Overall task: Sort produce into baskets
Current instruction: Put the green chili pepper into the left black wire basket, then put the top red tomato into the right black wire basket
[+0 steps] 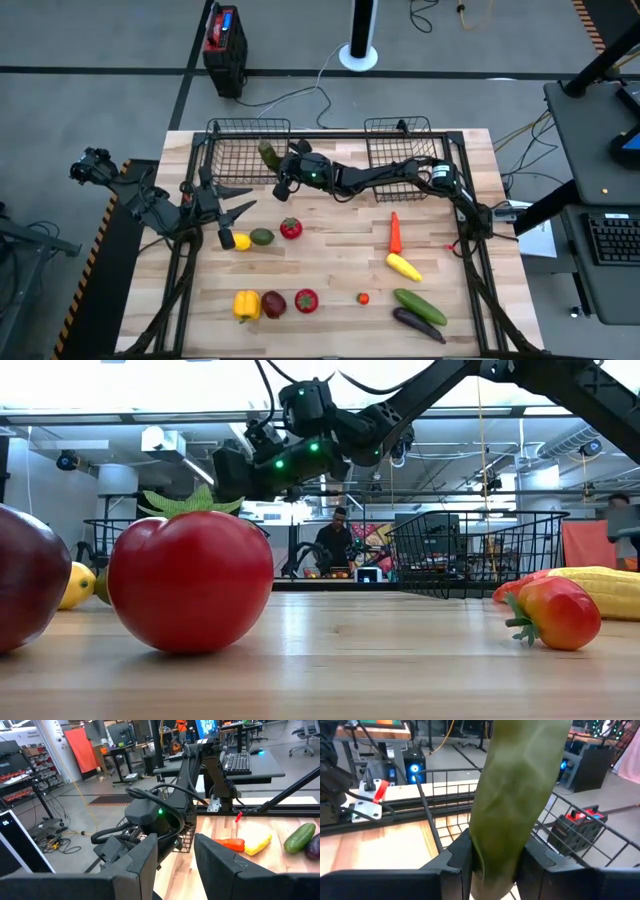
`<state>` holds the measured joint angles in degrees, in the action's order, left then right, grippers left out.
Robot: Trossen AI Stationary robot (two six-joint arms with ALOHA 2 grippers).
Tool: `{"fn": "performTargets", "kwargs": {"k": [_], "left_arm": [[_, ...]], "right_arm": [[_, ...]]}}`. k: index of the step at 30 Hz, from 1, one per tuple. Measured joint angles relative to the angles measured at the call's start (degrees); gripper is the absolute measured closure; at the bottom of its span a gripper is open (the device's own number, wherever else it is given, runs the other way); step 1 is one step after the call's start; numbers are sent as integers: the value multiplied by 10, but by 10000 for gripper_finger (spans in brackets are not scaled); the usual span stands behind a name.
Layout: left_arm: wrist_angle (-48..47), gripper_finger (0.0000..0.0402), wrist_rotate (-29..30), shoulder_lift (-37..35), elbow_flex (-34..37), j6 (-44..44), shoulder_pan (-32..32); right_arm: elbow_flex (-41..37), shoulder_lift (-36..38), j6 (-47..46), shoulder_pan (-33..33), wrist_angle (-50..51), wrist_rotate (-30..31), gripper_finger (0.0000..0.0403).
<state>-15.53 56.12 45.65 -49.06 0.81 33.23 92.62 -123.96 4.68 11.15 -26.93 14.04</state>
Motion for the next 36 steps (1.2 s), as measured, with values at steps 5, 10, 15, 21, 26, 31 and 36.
{"fn": "performTargets", "kwargs": {"k": [5, 10, 15, 21, 26, 31, 36], "left_arm": [[0, 287, 0, 0, 0, -2, 0], [0, 287, 0, 0, 0, -3, 0], [-1, 287, 0, 0, 0, -3, 0], [-2, 287, 0, 0, 0, -3, 0], [-4, 287, 0, 0, 0, -3, 0], [-4, 287, 0, 0, 0, -3, 0], [-4, 287, 0, 0, 0, -3, 0]], "right_arm": [[0, 0, -10, 2, 11, 10, 303], [0, 0, -4, 3, 19, 10, 301], [0, 0, -3, 3, 22, 10, 281], [0, 1, -2, 3, 22, 10, 255], [0, 1, -2, 3, 22, 10, 246], [0, 1, -1, 2, 22, 10, 250], [0, 1, -1, 2, 22, 10, 258]]}}
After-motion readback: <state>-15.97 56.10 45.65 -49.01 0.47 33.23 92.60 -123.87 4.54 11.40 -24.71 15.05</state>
